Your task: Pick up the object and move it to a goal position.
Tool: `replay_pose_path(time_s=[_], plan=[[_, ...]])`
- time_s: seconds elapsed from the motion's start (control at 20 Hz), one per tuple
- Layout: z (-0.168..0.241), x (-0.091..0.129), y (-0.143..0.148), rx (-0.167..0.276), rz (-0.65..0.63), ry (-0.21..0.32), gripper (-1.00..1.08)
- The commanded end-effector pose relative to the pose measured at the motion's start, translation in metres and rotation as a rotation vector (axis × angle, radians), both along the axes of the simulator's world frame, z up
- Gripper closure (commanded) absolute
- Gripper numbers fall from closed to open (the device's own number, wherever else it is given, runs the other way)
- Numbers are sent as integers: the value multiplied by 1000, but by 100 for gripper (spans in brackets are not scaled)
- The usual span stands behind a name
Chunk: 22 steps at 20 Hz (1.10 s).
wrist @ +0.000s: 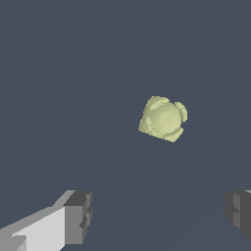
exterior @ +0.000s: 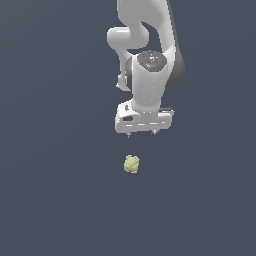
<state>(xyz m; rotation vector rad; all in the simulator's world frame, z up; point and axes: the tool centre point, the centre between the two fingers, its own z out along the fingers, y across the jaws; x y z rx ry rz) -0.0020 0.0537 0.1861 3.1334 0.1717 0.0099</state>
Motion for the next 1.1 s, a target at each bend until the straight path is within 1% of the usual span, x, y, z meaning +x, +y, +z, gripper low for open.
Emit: replay_pose_path(time_s=[0.0, 0.35, 0.75, 1.05], plan=[[-3, 2, -2, 1, -11, 1, -92], [-22, 18, -9, 6, -86, 3, -92], [-66, 46, -25, 8, -237, 6, -92], [-89, 58, -33, 6, -310, 6, -92]])
